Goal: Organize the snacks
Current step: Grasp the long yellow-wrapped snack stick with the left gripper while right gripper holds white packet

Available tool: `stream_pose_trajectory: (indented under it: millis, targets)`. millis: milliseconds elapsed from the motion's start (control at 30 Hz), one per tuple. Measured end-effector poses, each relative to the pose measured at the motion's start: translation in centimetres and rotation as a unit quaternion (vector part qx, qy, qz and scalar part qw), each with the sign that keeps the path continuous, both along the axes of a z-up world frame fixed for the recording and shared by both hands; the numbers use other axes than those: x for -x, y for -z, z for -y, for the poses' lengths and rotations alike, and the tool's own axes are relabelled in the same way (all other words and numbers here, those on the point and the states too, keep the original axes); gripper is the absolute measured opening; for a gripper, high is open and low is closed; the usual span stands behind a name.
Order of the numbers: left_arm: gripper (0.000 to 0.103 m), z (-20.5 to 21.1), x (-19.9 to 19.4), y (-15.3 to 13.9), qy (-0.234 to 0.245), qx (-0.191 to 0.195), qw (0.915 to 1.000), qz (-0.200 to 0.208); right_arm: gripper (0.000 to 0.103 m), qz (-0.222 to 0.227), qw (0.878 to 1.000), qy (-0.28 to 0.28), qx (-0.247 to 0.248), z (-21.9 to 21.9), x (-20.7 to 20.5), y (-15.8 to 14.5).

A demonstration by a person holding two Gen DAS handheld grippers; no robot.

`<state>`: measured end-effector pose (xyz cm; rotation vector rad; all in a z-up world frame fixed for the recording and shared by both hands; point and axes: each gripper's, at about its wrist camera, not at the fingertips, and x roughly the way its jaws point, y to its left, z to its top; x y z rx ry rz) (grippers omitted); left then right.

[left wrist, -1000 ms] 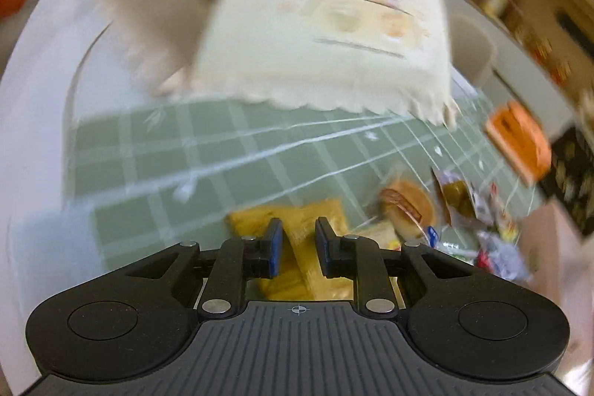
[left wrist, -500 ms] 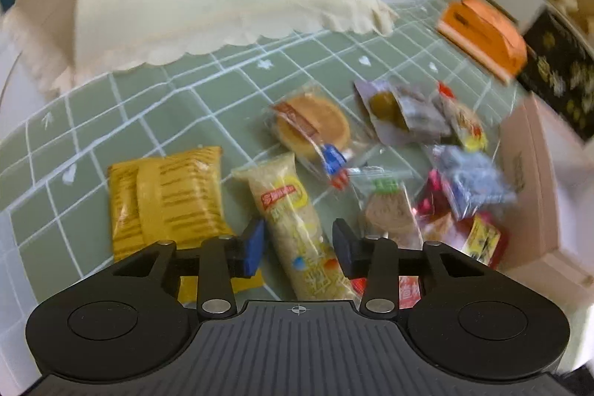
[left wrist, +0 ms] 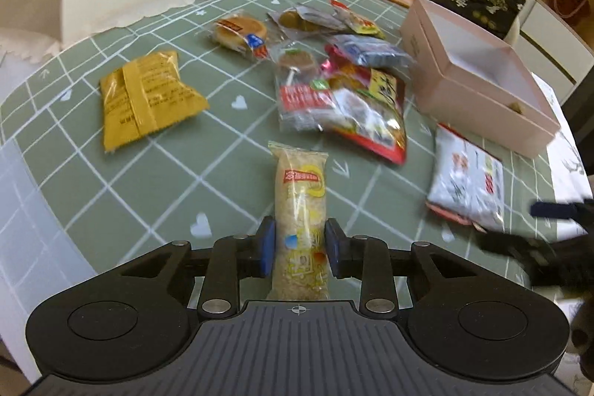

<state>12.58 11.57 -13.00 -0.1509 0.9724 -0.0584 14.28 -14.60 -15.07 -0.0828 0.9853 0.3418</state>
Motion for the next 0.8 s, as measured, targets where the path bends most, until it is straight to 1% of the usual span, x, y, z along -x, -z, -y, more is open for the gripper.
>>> stream_pose_trajectory:
  millis: [33, 133, 167, 267, 333, 400, 433, 500, 533, 633, 667, 733, 800]
  targets:
    - [0.033, 0.1, -0.2, 0.0, 0.003, -0.003, 1.0000, 0.001, 0.103, -0.005, 1.000, 0.007, 0.000, -0.8, -0.4, 0.1]
    - [0.034, 0.0, -0.3, 0.0, 0.008, -0.003, 1.0000, -0.004, 0.103, -0.012, 0.999, 0.034, 0.035, -4.0, -2.5, 1.0]
    - [0.034, 0.0, -0.6, 0.0, 0.008, 0.000, 0.9999, -0.009, 0.103, -0.010, 0.998, 0.041, 0.040, -4.8, -3.1, 1.5]
    - [0.034, -0.1, -1.4, -0.1, 0.012, 0.006, 0.9997, -0.020, 0.103, 0.018, 0.998, 0.052, 0.031, -6.1, -4.2, 2.0]
    - [0.034, -0.2, -1.8, -0.1, 0.011, 0.012, 0.9996, -0.024, 0.103, 0.022, 0.998, 0.046, 0.029, -6.5, -4.5, 2.1]
    - [0.034, -0.2, -1.9, 0.0, 0.012, 0.014, 0.9995, -0.025, 0.103, 0.006, 0.999, 0.045, 0.016, -6.5, -5.3, 1.8]
    - [0.034, -0.2, -2.0, 0.0, 0.014, 0.015, 0.9995, -0.024, 0.103, -0.013, 0.999, 0.047, 0.005, -6.4, -5.8, 1.5]
    - [0.034, -0.3, -1.9, 0.1, 0.016, 0.018, 0.9995, -0.020, 0.103, -0.057, 0.997, 0.035, -0.026, -5.3, -6.0, 0.9]
    - [0.034, -0.3, -1.8, 0.1, 0.017, 0.019, 0.9995, -0.018, 0.103, -0.067, 0.997, 0.030, -0.036, -4.6, -6.0, 0.8]
    - [0.034, -0.5, -1.5, 0.2, 0.015, 0.025, 0.9995, -0.011, 0.102, -0.076, 0.997, 0.028, -0.008, -2.6, -4.7, 0.9]
    - [0.034, -0.6, -1.3, 0.3, 0.015, 0.026, 0.9995, -0.006, 0.102, -0.080, 0.996, 0.033, -0.004, -2.1, -4.5, 0.8]
    - [0.034, -0.5, -1.0, 0.3, 0.016, 0.025, 0.9996, 0.000, 0.102, -0.089, 0.994, 0.061, -0.019, -1.4, -4.6, 0.5]
    - [0.034, -0.4, -0.7, 0.3, 0.020, 0.020, 0.9996, 0.002, 0.102, -0.097, 0.988, 0.110, -0.043, -1.6, -5.2, 0.3]
